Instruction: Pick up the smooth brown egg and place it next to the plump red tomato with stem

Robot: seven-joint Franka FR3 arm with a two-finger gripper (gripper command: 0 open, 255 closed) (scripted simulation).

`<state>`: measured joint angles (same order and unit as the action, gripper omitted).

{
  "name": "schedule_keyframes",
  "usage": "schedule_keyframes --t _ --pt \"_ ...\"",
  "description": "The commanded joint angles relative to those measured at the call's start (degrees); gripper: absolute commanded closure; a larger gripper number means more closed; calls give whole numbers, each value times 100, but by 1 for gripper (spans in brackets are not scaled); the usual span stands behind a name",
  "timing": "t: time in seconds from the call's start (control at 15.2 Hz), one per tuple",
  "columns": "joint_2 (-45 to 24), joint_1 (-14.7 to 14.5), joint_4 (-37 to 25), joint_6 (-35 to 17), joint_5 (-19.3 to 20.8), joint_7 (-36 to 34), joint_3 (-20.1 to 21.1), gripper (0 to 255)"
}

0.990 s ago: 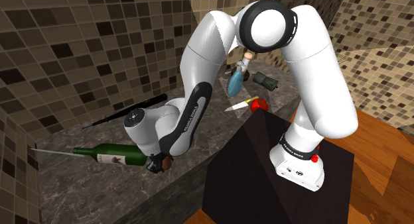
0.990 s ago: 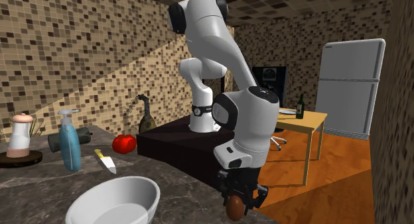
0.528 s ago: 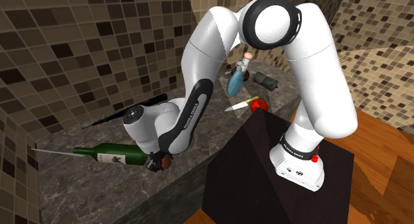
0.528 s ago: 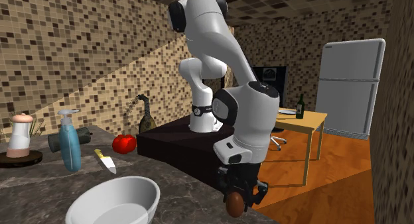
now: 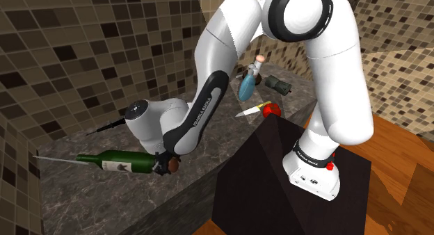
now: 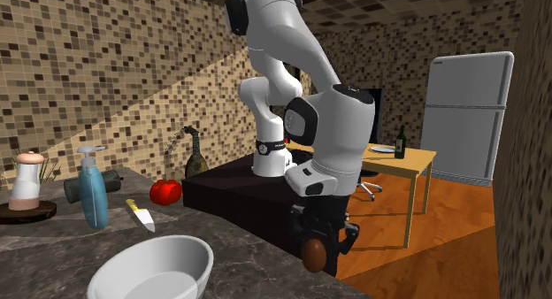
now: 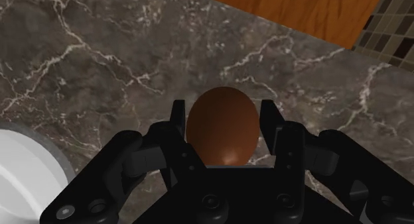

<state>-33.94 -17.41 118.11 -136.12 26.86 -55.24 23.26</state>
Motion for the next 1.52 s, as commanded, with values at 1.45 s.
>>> schedule_keyframes --t 1.45 --pt "1729 736 714 770 -970 956 527 255"
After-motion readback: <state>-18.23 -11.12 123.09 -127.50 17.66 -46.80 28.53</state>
